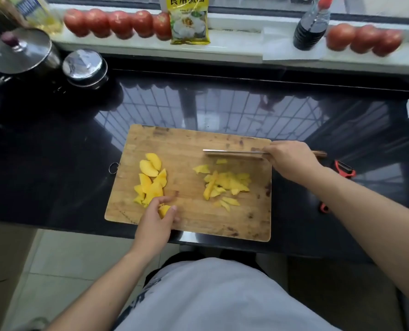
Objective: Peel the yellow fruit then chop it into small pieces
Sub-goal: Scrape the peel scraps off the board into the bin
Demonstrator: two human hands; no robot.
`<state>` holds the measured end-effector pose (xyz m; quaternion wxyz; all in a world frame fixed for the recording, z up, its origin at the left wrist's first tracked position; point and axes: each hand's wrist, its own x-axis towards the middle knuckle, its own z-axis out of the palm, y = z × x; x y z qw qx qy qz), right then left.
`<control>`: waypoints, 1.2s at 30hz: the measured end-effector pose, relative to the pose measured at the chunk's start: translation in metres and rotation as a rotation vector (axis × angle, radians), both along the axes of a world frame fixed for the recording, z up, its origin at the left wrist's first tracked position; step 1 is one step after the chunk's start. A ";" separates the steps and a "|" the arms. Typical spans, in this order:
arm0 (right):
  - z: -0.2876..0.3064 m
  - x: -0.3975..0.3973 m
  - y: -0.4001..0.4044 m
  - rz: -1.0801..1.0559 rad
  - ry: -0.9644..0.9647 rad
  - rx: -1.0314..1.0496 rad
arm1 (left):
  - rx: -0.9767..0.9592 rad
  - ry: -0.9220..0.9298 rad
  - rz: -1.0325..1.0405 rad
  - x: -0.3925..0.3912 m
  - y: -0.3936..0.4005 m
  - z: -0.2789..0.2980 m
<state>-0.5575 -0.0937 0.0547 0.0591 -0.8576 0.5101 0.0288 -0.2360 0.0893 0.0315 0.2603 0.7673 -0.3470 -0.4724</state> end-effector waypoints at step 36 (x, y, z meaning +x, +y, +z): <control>0.021 -0.026 0.037 -0.535 -0.222 0.350 | -0.154 -0.155 -0.192 -0.027 0.000 -0.001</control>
